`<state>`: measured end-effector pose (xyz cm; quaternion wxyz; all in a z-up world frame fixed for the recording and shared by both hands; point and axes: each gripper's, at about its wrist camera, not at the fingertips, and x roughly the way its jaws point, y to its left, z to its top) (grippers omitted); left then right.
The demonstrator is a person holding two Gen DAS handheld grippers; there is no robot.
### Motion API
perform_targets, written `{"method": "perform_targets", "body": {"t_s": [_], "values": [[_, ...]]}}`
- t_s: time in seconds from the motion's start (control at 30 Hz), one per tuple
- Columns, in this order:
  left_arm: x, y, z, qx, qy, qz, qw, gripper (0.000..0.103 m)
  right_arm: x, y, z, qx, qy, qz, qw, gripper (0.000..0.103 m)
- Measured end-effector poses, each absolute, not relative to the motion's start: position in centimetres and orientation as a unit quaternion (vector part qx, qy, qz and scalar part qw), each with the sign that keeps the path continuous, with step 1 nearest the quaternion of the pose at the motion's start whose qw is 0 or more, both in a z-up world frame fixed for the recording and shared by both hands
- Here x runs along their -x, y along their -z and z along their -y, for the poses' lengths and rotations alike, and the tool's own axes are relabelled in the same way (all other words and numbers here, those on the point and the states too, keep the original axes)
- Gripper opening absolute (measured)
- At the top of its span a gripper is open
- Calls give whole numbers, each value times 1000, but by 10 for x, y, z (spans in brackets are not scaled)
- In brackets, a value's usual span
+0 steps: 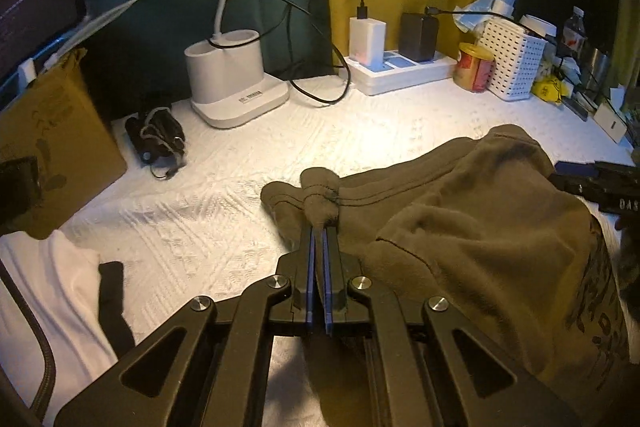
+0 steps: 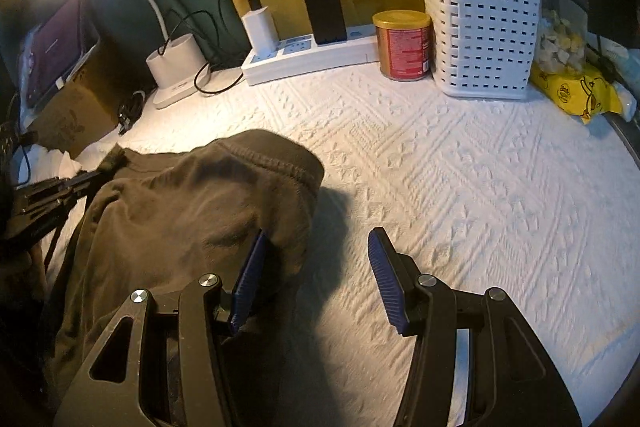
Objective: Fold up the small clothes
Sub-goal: 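Close the left tool on the other shirt side and fold it inward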
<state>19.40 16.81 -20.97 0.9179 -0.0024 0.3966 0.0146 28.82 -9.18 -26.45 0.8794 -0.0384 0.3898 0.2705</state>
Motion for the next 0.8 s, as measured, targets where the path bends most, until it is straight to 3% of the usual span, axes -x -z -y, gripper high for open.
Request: {"method": "perform_targets", "body": {"t_s": [0.13, 0.17, 0.2, 0.23, 0.3, 0.5, 0.8], "values": [[-197, 212, -171, 9, -12, -392, 920, 2, -305, 268, 91, 4, -304, -404, 863, 56], [-197, 211, -172, 12, -13, -389, 921, 2, -308, 267, 90, -3, -311, -402, 861, 50], [-198, 210, -174, 15, -11, -388, 922, 2, -314, 269, 86, -9, -323, -410, 853, 21], [-199, 207, -175, 18, -10, -385, 923, 2, -316, 268, 84, -9, -326, -410, 852, 13], [-199, 203, -176, 18, -9, -380, 925, 2, -317, 262, 78, -4, -332, -394, 857, 8], [-203, 193, -183, 15, -16, -371, 928, 2, -322, 241, 65, 8, -351, -343, 871, 7], [-209, 209, -194, 24, -35, -409, 912, 4, -333, 263, 60, 31, -321, -369, 872, 11]]}}
